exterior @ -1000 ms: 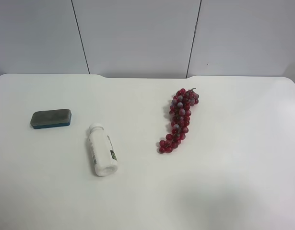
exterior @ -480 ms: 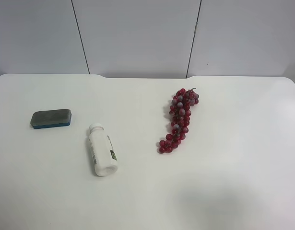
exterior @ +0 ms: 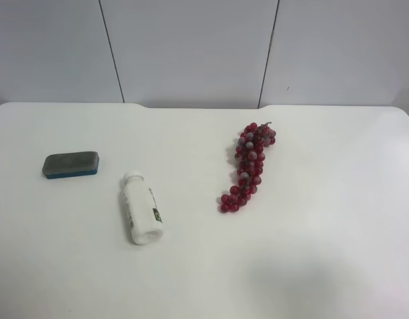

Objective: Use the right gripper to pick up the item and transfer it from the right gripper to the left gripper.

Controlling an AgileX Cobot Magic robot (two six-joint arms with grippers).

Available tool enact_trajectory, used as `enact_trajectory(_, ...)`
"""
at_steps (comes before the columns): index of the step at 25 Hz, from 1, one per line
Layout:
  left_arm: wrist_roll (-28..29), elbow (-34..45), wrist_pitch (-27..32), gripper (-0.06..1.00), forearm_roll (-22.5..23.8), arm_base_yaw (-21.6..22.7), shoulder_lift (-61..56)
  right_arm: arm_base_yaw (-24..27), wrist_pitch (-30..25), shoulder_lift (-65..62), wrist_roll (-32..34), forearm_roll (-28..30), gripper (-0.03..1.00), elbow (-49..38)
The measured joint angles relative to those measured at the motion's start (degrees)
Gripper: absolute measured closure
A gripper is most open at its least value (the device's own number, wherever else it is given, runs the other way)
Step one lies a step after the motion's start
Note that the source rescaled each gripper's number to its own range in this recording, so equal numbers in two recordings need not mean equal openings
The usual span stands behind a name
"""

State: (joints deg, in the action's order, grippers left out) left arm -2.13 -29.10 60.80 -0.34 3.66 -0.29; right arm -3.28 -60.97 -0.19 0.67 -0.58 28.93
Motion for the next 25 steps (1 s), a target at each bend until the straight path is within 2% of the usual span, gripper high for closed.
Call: enact_trajectory(25, 0.00, 0.00, 0.00, -0.06, 0.00, 0.00, 0.00, 0.00, 0.00, 0.00, 0.00, 0.00, -0.02, 0.00)
